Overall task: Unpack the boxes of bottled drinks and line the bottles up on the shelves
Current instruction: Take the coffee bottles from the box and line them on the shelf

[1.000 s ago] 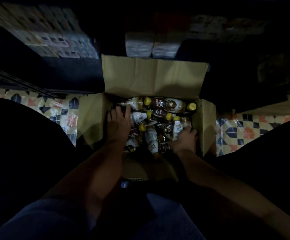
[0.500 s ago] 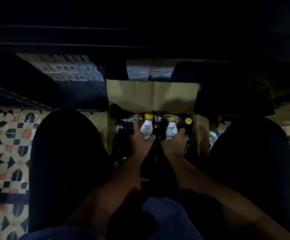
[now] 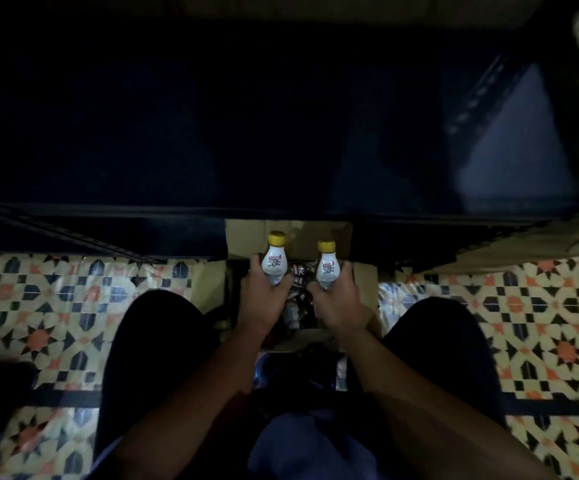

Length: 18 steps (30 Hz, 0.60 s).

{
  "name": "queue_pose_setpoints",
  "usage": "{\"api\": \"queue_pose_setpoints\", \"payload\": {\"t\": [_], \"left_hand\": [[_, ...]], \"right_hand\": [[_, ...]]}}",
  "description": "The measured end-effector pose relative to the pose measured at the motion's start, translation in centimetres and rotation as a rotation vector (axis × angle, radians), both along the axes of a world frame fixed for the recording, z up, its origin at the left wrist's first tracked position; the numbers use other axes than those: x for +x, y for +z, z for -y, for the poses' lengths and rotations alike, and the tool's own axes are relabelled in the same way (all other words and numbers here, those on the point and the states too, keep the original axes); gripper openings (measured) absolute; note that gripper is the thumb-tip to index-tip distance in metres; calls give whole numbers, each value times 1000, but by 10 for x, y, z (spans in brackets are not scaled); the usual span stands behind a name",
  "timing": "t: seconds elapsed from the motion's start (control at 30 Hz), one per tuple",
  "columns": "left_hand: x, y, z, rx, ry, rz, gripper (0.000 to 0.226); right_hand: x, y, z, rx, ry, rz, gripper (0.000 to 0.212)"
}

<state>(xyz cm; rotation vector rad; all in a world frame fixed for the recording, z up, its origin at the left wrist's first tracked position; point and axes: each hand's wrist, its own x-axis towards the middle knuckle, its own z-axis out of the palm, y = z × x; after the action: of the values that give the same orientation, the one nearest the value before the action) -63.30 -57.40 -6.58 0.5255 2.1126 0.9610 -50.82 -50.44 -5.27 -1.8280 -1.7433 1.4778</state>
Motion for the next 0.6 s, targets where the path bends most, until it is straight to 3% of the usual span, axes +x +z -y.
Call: {"api": "queue_pose_setpoints", "payload": {"t": [0.23,0.4,0.6], "left_hand": [[-2,182,-3,146,-47,10,31],[-6,306,-1,222,-79,-31,30],[-9,424,7,429,-53,-8,39]], "right_hand": [[1,167,-1,68,38,-122,28],[-2,286,-1,165,91,-183,34],[-9,407,5,322,130,-393,45]]}}
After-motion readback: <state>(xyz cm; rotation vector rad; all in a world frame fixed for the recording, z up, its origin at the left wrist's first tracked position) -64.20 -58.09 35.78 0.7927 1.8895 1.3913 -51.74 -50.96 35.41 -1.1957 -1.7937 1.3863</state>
